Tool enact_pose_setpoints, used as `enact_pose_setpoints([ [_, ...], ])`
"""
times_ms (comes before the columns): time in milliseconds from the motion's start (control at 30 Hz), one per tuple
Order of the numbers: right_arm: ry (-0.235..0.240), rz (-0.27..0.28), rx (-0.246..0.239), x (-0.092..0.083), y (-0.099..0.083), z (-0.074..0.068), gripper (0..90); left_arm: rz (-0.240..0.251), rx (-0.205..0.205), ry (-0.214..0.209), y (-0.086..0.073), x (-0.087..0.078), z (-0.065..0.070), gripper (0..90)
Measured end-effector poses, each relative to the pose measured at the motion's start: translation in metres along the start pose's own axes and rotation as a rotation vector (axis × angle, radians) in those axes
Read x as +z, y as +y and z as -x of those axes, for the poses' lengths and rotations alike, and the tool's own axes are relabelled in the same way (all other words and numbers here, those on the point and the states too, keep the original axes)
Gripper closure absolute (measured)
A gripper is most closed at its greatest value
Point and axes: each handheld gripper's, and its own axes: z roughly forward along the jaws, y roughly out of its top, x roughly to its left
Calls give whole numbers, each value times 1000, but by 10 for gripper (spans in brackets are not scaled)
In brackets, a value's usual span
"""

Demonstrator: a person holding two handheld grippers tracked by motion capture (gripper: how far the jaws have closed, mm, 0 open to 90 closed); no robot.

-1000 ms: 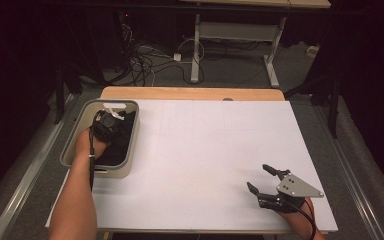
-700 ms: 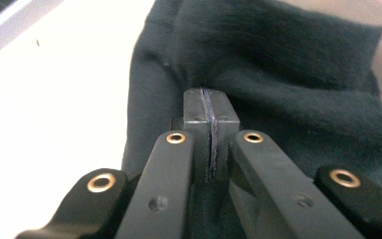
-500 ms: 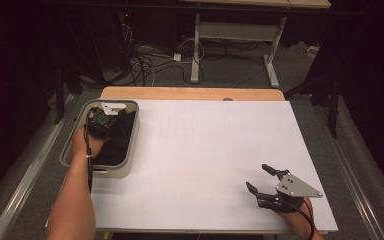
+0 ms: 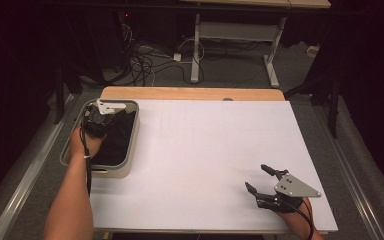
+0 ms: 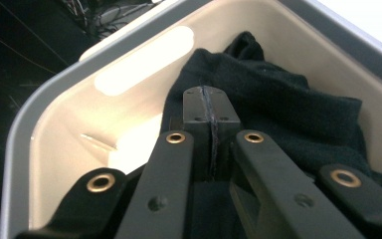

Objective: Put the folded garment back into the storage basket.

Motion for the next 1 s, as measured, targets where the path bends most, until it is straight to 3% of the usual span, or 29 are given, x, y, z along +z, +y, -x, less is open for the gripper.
enact_pose_setpoints([
  [633, 1, -10, -4, 1, 0, -1, 249, 112, 2, -8, 6, -17, 5, 775],
  [1000, 4, -13, -3, 1, 0, -1, 249, 176, -29, -3, 5, -25, 3, 639],
])
